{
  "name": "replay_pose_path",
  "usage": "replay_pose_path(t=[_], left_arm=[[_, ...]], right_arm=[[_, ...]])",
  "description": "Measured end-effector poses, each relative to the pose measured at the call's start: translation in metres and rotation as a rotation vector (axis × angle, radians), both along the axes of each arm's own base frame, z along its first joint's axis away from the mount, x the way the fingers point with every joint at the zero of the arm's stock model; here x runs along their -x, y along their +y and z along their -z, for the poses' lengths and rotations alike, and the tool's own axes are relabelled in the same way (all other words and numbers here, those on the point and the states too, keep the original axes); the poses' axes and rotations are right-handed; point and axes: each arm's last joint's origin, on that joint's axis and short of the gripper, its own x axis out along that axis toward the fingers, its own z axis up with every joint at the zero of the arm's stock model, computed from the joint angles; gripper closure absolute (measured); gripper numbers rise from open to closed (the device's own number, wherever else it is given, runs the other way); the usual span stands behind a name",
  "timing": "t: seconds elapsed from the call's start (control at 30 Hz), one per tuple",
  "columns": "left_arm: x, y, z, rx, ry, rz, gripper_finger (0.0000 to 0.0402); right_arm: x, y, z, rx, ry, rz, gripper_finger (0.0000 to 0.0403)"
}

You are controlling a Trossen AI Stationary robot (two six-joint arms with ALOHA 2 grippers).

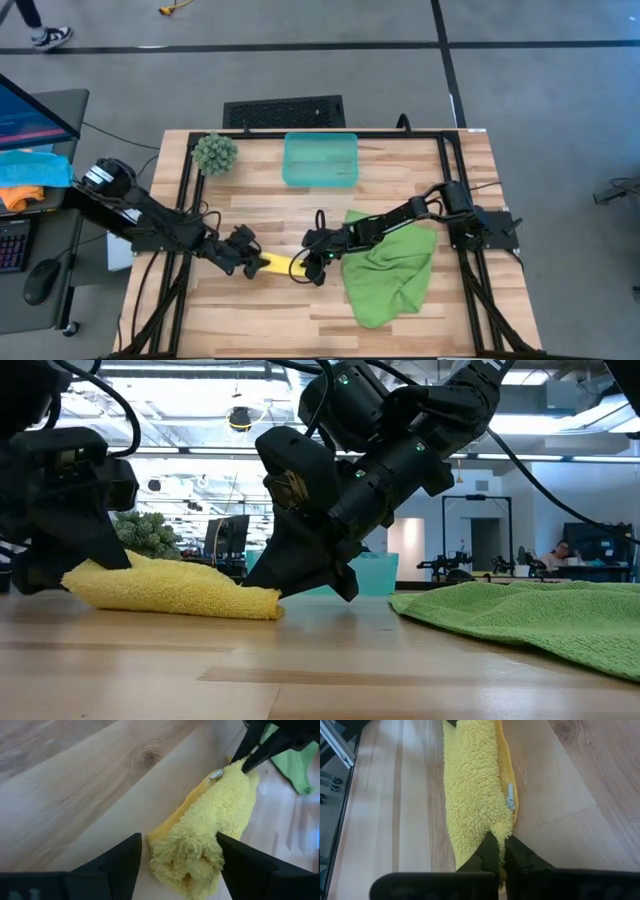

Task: Roll microfiber towels into tight, uniform cylinder then place into a basket
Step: Put the yellow microfiber cloth into the green bin

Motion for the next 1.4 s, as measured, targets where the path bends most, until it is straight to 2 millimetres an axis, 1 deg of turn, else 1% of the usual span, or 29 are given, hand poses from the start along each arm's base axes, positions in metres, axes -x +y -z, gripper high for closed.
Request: replay_pose_path(t=[0.07,0.17,0.33,0.47,0.53,0.6,0.73,0.83,0.97,1.03,1.1,1.23,1.4], left_arm=[[-0.001,-0.001,0.000,0.008,-0.012,0.016,0.0185],[-0.002,-0.002,0.003,-0.010,-0.002,0.028,0.0222],[-0.006,-0.003,0.010,-0.053,-0.005,0.053,0.0298],[-0.008,-0.005,0.011,-0.082,-0.017,0.088,0.0360],[-0.008,-0.005,0.011,-0.088,-0.018,0.100,0.0385],[-0.008,-0.005,0.011,-0.091,-0.018,0.104,0.0391],[-0.009,-0.006,0.011,-0.102,-0.025,0.135,0.0381],[-0.009,-0.006,0.008,-0.115,-0.036,0.164,0.0383],[-0.011,-0.005,-0.003,-0.139,-0.091,0.190,0.0392],[-0.012,-0.002,-0.008,-0.151,-0.114,0.190,0.0392],[-0.013,0.002,-0.012,-0.161,-0.132,0.184,0.0389],[-0.017,0.013,-0.018,-0.190,-0.148,0.174,0.0388],[-0.026,0.034,-0.027,-0.246,-0.170,0.161,0.0387]], right_arm=[[0.000,0.000,0.000,0.000,0.000,0.000,0.0385],[0.000,-0.001,0.000,-0.002,0.000,0.000,0.0381],[0.000,-0.001,0.000,-0.001,0.001,0.000,0.0384],[0.000,-0.001,0.000,0.004,-0.001,-0.005,0.0384],[0.000,-0.001,0.000,0.005,-0.001,-0.005,0.0383],[0.000,-0.001,0.000,0.008,-0.003,-0.008,0.0384],[0.000,-0.001,-0.002,0.025,-0.009,-0.023,0.0388],[0.000,-0.003,-0.005,0.032,-0.015,-0.030,0.0388],[0.001,-0.008,-0.006,0.035,-0.005,-0.026,0.0387],[0.002,-0.009,-0.012,0.056,-0.007,-0.036,0.0388],[0.003,-0.010,-0.014,0.080,-0.008,-0.037,0.0388],[0.010,-0.014,-0.033,0.162,0.015,-0.001,0.0388],[0.019,-0.029,-0.056,0.265,0.047,0.060,0.0389]])
